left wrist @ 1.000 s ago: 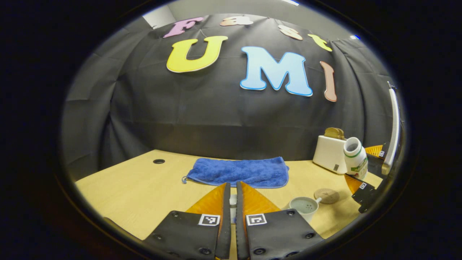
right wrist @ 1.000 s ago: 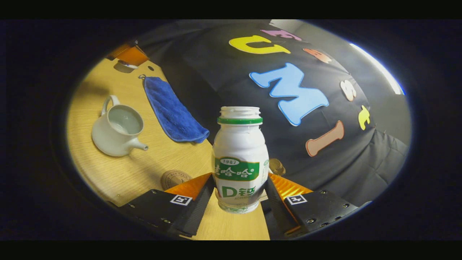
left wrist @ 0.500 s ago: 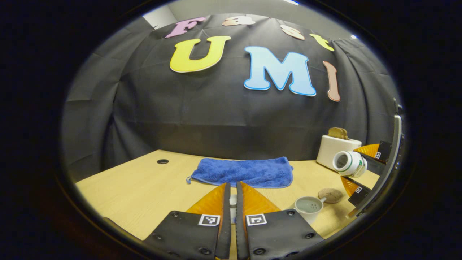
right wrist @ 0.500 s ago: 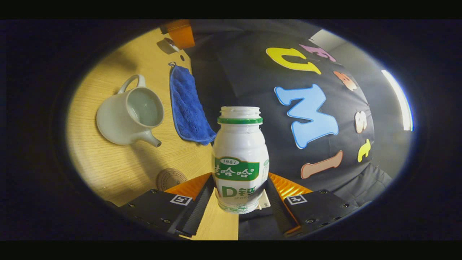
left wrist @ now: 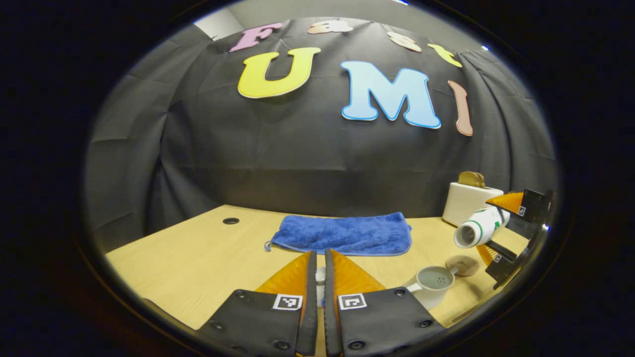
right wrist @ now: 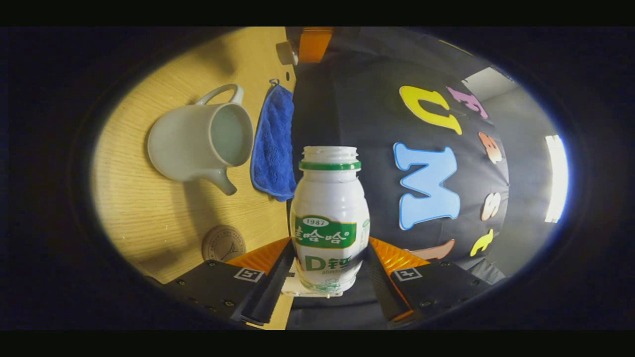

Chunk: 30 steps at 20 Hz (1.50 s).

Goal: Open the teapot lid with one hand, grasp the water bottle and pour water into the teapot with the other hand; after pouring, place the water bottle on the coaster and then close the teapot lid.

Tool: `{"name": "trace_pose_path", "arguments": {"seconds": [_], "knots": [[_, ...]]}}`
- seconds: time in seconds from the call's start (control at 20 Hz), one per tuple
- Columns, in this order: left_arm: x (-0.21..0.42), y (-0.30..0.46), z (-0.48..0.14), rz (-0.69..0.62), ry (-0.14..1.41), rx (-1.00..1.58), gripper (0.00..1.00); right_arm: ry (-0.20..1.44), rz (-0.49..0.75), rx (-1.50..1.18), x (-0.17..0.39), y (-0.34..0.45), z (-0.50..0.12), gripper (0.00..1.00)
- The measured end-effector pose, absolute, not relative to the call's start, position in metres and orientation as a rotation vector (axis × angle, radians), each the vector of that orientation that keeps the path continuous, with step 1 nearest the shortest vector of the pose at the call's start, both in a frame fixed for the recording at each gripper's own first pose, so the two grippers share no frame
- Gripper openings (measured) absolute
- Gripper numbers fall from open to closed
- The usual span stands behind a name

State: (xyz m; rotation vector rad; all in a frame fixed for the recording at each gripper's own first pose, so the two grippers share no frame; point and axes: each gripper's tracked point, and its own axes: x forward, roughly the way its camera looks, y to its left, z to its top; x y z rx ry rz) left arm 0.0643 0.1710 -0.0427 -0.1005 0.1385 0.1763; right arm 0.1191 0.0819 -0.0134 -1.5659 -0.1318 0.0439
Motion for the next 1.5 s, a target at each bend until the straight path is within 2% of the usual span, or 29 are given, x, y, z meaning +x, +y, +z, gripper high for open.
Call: {"name": "trace_pose_path", "arguments": {"seconds": [0.2,0.25,0.45,0.5,0.6,0.7,0.85,0.9,1.0,1.05,1.3,1.35,1.4,1.5], "knots": [[0.064,0.172,-0.044,0.175,0.141,-0.106,0.12,-0.152,0.045,-1.611,0.120,0.083,-0.009,0.80],[0.065,0.172,-0.044,0.175,0.142,-0.107,0.16,-0.161,0.043,-1.625,0.120,0.083,-0.007,0.80],[0.065,0.172,-0.045,0.173,0.147,-0.110,0.16,-0.188,0.045,-1.678,0.119,0.085,-0.002,0.80],[0.066,0.171,-0.046,0.172,0.148,-0.111,0.12,-0.191,0.046,-1.683,0.120,0.085,-0.001,0.80],[0.065,0.171,-0.045,0.170,0.148,-0.112,0.12,-0.201,0.041,-1.695,0.120,0.087,0.002,0.80],[0.065,0.171,-0.045,0.169,0.148,-0.113,0.16,-0.211,0.038,-1.712,0.120,0.087,0.006,0.80],[0.066,0.169,-0.045,0.167,0.149,-0.113,0.16,-0.217,0.040,-1.728,0.119,0.088,0.008,0.80],[0.066,0.170,-0.045,0.167,0.149,-0.113,0.12,-0.217,0.041,-1.730,0.121,0.088,0.008,0.80],[0.065,0.170,-0.045,0.167,0.148,-0.114,0.12,-0.219,0.037,-1.737,0.121,0.087,0.010,0.80],[0.065,0.170,-0.044,0.166,0.148,-0.115,0.16,-0.220,0.036,-1.739,0.121,0.087,0.011,0.80],[0.065,0.168,-0.045,0.162,0.151,-0.117,0.16,-0.230,0.032,-1.748,0.121,0.088,0.017,0.80],[0.066,0.168,-0.045,0.162,0.151,-0.117,0.12,-0.233,0.030,-1.752,0.121,0.088,0.018,0.80],[0.065,0.169,-0.045,0.161,0.152,-0.117,0.16,-0.236,0.028,-1.755,0.122,0.089,0.020,0.80],[0.065,0.168,-0.045,0.160,0.153,-0.118,0.16,-0.242,0.026,-1.760,0.122,0.090,0.022,0.80]]}}
